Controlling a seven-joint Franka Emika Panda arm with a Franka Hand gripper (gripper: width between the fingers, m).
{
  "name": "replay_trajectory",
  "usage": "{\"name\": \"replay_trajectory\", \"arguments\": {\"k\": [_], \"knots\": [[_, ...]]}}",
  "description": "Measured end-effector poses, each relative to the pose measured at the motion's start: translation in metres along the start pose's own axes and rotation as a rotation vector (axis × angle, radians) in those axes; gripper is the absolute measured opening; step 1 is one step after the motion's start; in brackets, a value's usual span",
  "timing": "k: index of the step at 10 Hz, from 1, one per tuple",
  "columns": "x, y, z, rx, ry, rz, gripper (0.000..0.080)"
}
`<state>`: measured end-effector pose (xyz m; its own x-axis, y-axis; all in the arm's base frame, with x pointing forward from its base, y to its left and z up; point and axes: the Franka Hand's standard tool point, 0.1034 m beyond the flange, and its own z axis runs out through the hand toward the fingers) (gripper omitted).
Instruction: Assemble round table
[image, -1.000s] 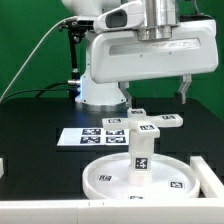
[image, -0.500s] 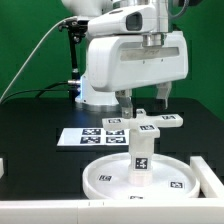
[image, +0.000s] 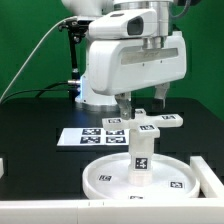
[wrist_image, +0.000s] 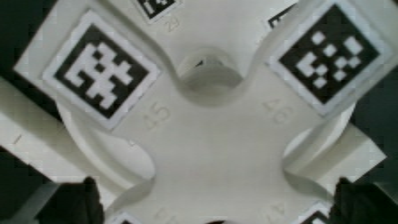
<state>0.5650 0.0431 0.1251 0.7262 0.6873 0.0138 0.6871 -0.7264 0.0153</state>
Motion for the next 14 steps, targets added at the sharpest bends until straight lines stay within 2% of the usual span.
{"name": "replay_trajectory", "arguments": {"k": [2,6,8,9,10,11,12,13,14], "knots": [[-0.0068,0.0016,0.0087,0.001,-0.007,0.005,0.0649],[-0.0083,0.0030,0.0099,0.001,-0.009,0.009,0.0649],[-0.0070,0.0038,0.0082,-0.002,-0.005,0.009,0.0393],[-0.0071,0.0038,0.0082,-0.002,-0.005,0.009,0.0393],[-0.0072,0.0038,0.0083,-0.002,-0.005,0.009,0.0205],[-0.0072,0.0038,0.0083,-0.002,-0.005,0.011,0.0080],[-0.0073,0.0037,0.0085,-0.002,-0.005,0.036,0.0080],[-0.0073,0.0037,0.0087,-0.002,-0.006,0.039,0.0015],[-0.0073,0.0037,0.0087,-0.001,-0.005,0.081,0.0005]]}}
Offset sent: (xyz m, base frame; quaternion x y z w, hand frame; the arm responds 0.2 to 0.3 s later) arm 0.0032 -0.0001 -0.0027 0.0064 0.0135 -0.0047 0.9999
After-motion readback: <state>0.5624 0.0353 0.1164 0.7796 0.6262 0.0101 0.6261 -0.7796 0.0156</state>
